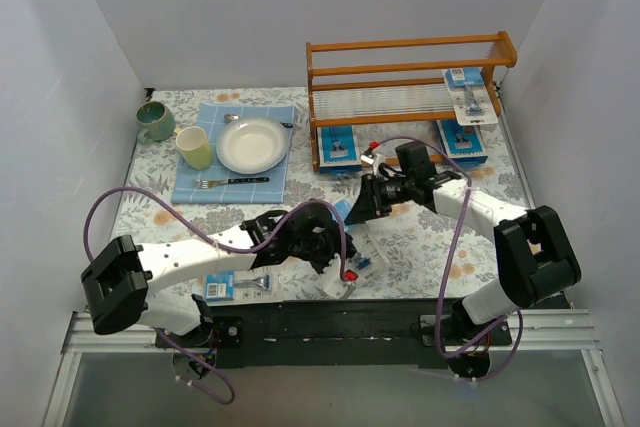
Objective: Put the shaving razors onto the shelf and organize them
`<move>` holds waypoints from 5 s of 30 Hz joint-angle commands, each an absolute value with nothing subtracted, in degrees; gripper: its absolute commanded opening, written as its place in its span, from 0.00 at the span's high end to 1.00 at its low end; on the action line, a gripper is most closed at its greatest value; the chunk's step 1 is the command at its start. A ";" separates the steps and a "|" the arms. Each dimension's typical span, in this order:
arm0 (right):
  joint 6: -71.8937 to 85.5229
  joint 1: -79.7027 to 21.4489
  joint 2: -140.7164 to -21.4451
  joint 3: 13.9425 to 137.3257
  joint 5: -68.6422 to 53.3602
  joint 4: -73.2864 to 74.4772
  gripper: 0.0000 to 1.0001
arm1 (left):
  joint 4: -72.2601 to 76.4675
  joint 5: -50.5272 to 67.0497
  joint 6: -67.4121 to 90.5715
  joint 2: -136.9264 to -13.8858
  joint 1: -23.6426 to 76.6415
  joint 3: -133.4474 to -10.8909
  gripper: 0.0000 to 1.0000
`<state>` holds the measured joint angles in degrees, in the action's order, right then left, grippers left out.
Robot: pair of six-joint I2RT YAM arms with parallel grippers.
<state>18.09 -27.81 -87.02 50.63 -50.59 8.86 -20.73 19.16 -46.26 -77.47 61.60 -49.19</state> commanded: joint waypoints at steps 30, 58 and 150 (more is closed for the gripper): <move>41.05 -0.53 -68.73 40.17 -59.86 -16.26 0.92 | 48.51 48.43 99.66 -94.74 44.21 -38.85 0.45; 43.42 1.76 -70.49 35.60 -54.76 -14.69 0.94 | 53.18 47.64 101.86 -104.86 45.53 -45.26 1.00; -82.35 -16.26 -66.35 22.32 -3.87 -46.22 0.46 | 36.30 47.29 118.30 -133.42 35.95 -101.69 1.00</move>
